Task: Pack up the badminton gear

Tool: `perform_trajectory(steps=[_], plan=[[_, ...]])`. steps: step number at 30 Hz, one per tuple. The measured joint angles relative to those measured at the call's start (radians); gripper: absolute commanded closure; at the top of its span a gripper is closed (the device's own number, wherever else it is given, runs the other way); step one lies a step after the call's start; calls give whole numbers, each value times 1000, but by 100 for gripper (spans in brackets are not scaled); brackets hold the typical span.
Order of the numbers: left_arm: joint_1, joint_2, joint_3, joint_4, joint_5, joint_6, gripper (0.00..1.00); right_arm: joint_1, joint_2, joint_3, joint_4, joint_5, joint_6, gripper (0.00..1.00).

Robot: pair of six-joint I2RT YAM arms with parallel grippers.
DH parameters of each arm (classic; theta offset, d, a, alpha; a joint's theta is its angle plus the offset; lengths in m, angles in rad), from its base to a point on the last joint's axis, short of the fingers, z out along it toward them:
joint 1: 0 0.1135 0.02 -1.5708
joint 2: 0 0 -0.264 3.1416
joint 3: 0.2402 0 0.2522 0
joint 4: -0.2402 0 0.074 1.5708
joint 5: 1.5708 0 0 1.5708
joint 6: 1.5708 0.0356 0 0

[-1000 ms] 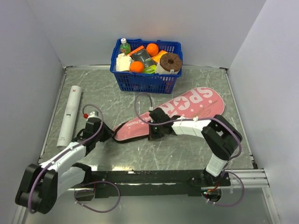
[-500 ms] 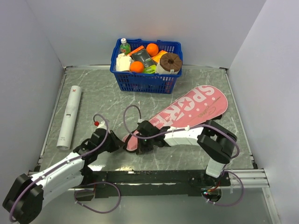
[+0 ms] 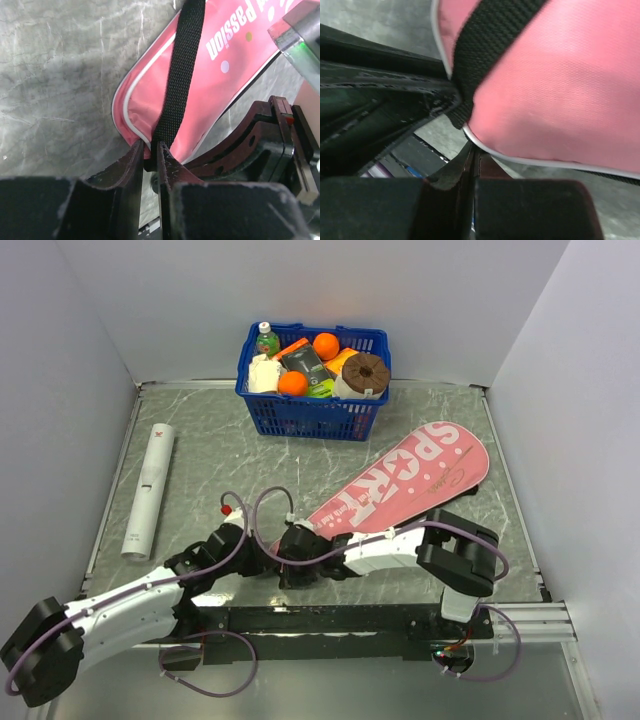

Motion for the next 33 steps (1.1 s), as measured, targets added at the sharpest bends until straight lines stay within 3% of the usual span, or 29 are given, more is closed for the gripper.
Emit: perform_trajectory(steps=[14,17,19,20,23,33], plan=[[-40,-43,5,-61,-60,31,82,74,37,25,93,177,-118,100],[-45,-29,5,-47,-76,31,82,82,38,17,121,210,-143,94],[-50,-16,9,-39,-84,31,82,82,40,12,143,226,-163,84],[-55,-8,12,-34,-84,31,82,82,45,12,159,235,-176,74],[-63,-2,18,-48,-109,35,80,81,42,4,180,242,-197,61],[-96,4,83,-137,-93,41,77,57,-55,-90,198,252,-247,47]])
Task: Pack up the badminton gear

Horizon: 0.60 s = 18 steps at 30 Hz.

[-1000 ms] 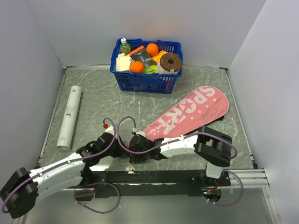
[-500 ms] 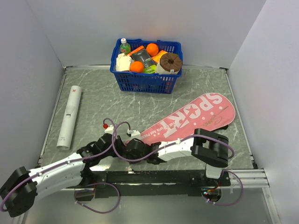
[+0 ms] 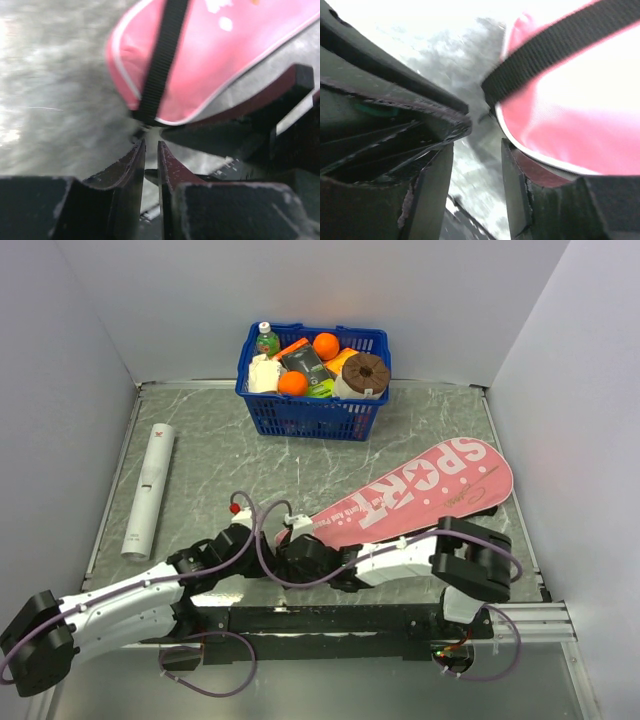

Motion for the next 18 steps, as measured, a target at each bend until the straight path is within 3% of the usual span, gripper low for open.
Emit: perform_trajectory(steps=[9,12,13,15,16,18], plan=[[-26,39,111,-21,35,9,66,-16,-266,-89,-88,10,-14,43],[-14,62,156,-38,14,29,63,-18,-362,-89,-147,39,-26,33],[1,73,169,-45,11,39,61,-19,-395,-88,-179,58,-31,25],[43,92,187,-46,-1,61,48,-20,-464,-87,-257,115,-39,18],[65,97,192,-46,-11,76,39,-21,-499,-87,-299,148,-45,10],[101,95,197,-42,-33,98,31,-32,-571,-85,-380,210,-66,3]])
